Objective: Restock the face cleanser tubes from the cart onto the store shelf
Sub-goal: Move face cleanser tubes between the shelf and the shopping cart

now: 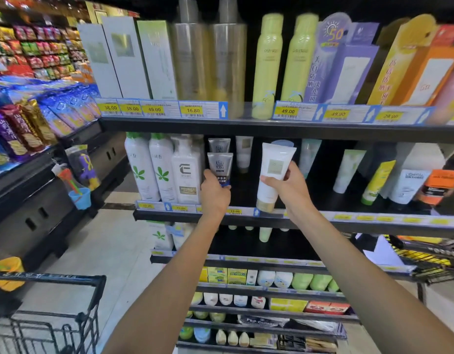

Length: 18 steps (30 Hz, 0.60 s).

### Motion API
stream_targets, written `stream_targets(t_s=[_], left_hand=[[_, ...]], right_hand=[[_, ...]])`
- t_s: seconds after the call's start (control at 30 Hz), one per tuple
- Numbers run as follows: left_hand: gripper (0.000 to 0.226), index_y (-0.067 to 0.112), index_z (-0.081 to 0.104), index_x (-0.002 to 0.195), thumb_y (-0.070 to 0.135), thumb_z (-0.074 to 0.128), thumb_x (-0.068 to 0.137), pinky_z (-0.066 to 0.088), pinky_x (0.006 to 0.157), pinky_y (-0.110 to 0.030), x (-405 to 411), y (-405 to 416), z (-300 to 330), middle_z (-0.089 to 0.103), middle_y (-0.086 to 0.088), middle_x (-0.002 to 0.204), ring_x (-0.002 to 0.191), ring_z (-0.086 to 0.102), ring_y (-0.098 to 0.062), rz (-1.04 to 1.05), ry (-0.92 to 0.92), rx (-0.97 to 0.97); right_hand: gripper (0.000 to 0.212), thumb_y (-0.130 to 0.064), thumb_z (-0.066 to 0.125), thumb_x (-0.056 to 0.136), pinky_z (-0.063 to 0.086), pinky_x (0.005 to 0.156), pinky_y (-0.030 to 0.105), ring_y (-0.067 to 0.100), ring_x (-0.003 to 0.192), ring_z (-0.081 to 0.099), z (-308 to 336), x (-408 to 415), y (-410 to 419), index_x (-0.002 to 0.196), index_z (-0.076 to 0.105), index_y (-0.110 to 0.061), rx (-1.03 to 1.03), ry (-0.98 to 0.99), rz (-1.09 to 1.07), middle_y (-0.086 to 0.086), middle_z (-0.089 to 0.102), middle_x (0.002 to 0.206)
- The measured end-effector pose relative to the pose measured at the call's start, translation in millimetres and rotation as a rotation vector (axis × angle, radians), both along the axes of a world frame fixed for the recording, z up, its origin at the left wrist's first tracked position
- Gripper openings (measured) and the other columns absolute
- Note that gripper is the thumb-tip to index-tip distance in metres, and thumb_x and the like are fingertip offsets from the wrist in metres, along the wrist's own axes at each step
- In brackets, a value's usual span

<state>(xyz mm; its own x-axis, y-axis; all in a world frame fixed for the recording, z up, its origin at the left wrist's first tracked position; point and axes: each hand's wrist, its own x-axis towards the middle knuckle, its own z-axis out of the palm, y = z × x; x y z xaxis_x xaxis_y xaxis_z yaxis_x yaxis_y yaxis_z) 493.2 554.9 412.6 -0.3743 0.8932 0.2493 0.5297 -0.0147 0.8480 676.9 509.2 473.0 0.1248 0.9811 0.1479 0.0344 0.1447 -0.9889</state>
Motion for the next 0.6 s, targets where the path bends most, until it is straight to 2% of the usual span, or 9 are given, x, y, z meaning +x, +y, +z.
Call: stream_targets(t_s=[0.07, 0.2, 0.4, 0.53, 0.6], left_hand=[[0.049, 0.014, 0.039, 0.117, 0.007, 0.076, 0.086, 0.060, 0.086, -0.053, -1.2, 5.9, -0.2, 0.064, -0.018, 0.122, 0.107, 0.066, -0.036, -0.001, 0.007, -0.017], [0.051, 0.012, 0.037, 0.126, 0.006, 0.072, 0.088, 0.060, 0.087, -0.053, -4.3, 15.7, -0.4, 0.064, -0.019, 0.123, 0.108, 0.067, -0.036, -0.002, 0.018, -0.038], [0.054, 0.009, 0.036, 0.134, 0.010, 0.070, 0.092, 0.056, 0.096, -0.053, -5.7, 21.2, 3.7, 0.062, -0.020, 0.132, 0.118, 0.063, -0.039, -0.005, 0.043, -0.063], [0.055, 0.004, 0.039, 0.131, 0.012, 0.074, 0.090, 0.053, 0.101, -0.052, -6.6, 15.9, 5.8, 0.059, -0.021, 0.135, 0.123, 0.060, -0.039, -0.027, 0.028, -0.085], [0.054, 0.003, 0.040, 0.128, 0.014, 0.075, 0.089, 0.052, 0.100, -0.051, -6.6, 6.0, 5.6, 0.059, -0.022, 0.133, 0.122, 0.060, -0.040, -0.039, 0.030, -0.082]], right_hand=[[0.050, -0.008, 0.082, 0.084, 0.054, 0.084, 0.027, 0.006, 0.104, 0.067, -2.2, -3.8, 6.4, 0.126, 0.058, -0.021, 0.006, -0.016, 0.000, -0.006, 0.070, 0.116], [0.047, -0.006, 0.081, 0.085, 0.051, 0.078, 0.020, -0.001, 0.097, 0.064, -6.7, -14.4, 18.1, 0.121, 0.057, -0.021, 0.011, -0.056, 0.015, -0.013, 0.068, 0.107], [0.049, -0.008, 0.082, 0.084, 0.047, 0.072, 0.012, -0.004, 0.096, 0.061, -14.0, -23.2, 33.8, 0.124, 0.056, -0.018, 0.024, -0.173, 0.008, -0.013, 0.066, 0.107], [0.051, -0.010, 0.084, 0.083, 0.052, 0.090, 0.027, 0.003, 0.100, 0.062, -26.7, -25.1, 38.1, 0.124, 0.055, -0.019, -0.030, -0.255, 0.027, -0.011, 0.065, 0.109], [0.054, -0.013, 0.085, 0.082, 0.051, 0.093, 0.030, 0.011, 0.108, 0.062, -32.4, -24.1, 37.6, 0.126, 0.055, -0.019, -0.047, -0.294, 0.008, -0.009, 0.065, 0.114]])
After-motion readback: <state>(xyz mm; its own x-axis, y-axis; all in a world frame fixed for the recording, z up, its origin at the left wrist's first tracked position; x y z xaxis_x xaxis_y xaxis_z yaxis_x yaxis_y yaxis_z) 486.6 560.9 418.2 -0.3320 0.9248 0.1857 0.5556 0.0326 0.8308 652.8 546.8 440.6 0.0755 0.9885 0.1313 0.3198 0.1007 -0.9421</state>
